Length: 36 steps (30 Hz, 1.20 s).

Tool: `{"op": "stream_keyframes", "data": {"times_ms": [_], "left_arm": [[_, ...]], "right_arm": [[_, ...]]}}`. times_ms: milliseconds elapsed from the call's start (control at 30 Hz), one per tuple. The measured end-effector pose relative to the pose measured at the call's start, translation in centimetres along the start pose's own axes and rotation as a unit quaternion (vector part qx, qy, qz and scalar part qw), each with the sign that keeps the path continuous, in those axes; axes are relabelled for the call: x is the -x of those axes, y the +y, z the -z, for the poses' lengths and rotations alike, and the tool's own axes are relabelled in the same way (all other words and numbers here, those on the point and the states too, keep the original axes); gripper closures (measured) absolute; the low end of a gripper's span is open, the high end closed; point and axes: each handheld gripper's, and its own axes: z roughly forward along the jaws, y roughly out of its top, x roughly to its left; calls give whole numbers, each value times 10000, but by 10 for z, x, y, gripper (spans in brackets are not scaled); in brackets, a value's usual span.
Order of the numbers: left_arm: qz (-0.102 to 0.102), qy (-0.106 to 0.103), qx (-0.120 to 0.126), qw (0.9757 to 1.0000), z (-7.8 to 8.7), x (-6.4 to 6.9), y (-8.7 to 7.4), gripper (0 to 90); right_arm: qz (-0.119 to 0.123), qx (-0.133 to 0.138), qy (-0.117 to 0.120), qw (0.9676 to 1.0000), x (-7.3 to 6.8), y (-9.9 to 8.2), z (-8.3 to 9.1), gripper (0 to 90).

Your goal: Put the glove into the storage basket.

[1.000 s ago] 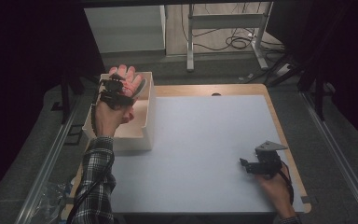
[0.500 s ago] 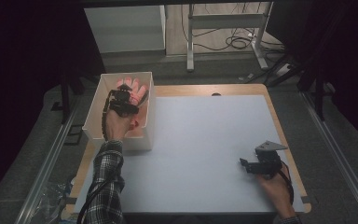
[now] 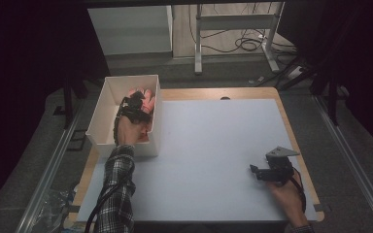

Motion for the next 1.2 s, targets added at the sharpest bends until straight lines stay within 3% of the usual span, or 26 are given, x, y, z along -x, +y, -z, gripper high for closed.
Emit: {"op": "stream_keyframes", "data": {"times_ms": [200,367,467,767,1200], "left_arm": [[28,3,-171,9999,-5,0,3,240],[81,-19,-137,9999,-3,-1,3,80],[84,13,-111,9999,-1,0,2,42],[23,-43,-13,10000,8,1,0,18],[-114,-136,390,9991,28,1,-6,14]], "right_arm": [[0,0,-1,10000,0,0,0,212],[0,-1,-1,10000,0,0,0,212],[0,-1,-2,10000,0,0,0,212],[3,-1,-2,10000,0,0,0,212],[4,-1,-1,10000,0,0,0,212]]}}
